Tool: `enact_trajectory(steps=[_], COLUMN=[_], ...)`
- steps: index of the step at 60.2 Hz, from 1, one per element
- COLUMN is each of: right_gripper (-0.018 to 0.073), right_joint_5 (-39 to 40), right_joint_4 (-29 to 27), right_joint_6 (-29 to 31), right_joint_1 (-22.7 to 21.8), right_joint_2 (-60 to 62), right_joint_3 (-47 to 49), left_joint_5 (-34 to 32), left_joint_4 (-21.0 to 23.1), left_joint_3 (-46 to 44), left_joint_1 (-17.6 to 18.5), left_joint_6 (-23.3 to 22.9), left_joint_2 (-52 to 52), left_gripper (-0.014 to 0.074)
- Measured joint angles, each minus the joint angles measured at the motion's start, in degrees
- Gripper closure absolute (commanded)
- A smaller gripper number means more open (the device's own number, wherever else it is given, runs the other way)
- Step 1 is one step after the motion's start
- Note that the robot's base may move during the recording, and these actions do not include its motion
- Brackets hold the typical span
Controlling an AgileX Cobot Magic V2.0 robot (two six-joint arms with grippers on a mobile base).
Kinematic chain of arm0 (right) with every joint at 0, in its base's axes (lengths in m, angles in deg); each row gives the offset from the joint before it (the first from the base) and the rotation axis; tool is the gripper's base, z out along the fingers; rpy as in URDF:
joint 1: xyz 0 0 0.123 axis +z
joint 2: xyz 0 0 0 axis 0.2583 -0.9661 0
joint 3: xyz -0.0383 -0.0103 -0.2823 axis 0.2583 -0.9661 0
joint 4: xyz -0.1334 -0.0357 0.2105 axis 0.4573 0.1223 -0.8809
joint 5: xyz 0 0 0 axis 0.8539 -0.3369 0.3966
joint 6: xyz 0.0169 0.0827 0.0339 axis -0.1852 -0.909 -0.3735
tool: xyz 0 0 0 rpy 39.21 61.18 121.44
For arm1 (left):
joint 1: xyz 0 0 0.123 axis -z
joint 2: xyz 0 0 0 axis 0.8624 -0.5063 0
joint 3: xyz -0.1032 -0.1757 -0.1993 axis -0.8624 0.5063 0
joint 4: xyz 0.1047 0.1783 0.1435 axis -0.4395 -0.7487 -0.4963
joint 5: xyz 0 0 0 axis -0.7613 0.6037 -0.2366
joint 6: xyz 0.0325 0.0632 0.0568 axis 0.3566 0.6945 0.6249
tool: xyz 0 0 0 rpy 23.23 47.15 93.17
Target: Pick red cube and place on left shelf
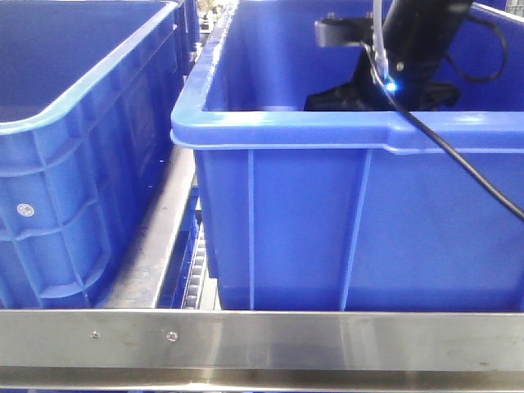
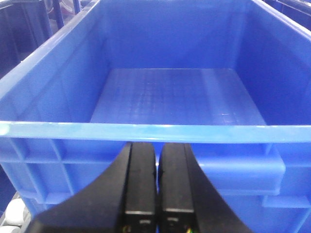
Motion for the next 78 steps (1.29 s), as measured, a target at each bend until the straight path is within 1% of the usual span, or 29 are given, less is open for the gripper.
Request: enact_trajectory(steps=[6, 11, 17, 19, 20, 24, 31, 35, 52, 68, 78], right_gripper=[-0.0060, -0.0008, 0.0139, 0.0211, 0.0227, 0.0354, 0.0512, 0.0498, 0.0504, 0.0504, 0.0504], right_joint_5=[-2.01, -2.55, -2.58, -2.58, -2.45, -1.88, 0.67, 2.94, 12.70, 20.31, 22.82], right_joint_4=[0.15, 0.15, 0.39, 0.51, 0.62, 0.74, 0.83, 0.83, 0.97, 0.97, 1.09], right_joint_6=[0.00, 0.00, 0.00, 0.00, 0.00, 0.09, 0.09, 0.09, 0.09, 0.09, 0.09], right_joint_1=[0.00, 0.00, 0.00, 0.00, 0.00, 0.00, 0.00, 0.00, 0.00, 0.00, 0.00], right_joint_2=[0.59, 2.65, 5.87, 7.44, 8.11, 11.16, 17.91, 22.52, 43.52, 69.13, 86.24], right_joint_3=[1.97, 2.32, 2.32, 2.21, 2.08, 0.97, -3.22, -6.89, -25.30, -44.31, -53.25], left_joint_5=[0.00, 0.00, 0.00, 0.00, 0.00, 0.00, 0.00, 0.00, 0.00, 0.00, 0.00], left_joint_4=[0.00, 0.00, 0.00, 0.00, 0.00, 0.00, 0.00, 0.00, 0.00, 0.00, 0.00], left_joint_3=[0.00, 0.00, 0.00, 0.00, 0.00, 0.00, 0.00, 0.00, 0.00, 0.00, 0.00], left_joint_1=[0.00, 0.00, 0.00, 0.00, 0.00, 0.00, 0.00, 0.00, 0.00, 0.00, 0.00], left_joint_6=[0.00, 0.00, 0.00, 0.00, 0.00, 0.00, 0.00, 0.00, 0.00, 0.00, 0.00], left_joint_2=[0.00, 0.00, 0.00, 0.00, 0.00, 0.00, 0.00, 0.00, 0.00, 0.00, 0.00], left_gripper=[0.0495, 0.0495, 0.0495, 0.0495, 0.0495, 0.0495, 0.0495, 0.0495, 0.0495, 0.0495, 0.0495])
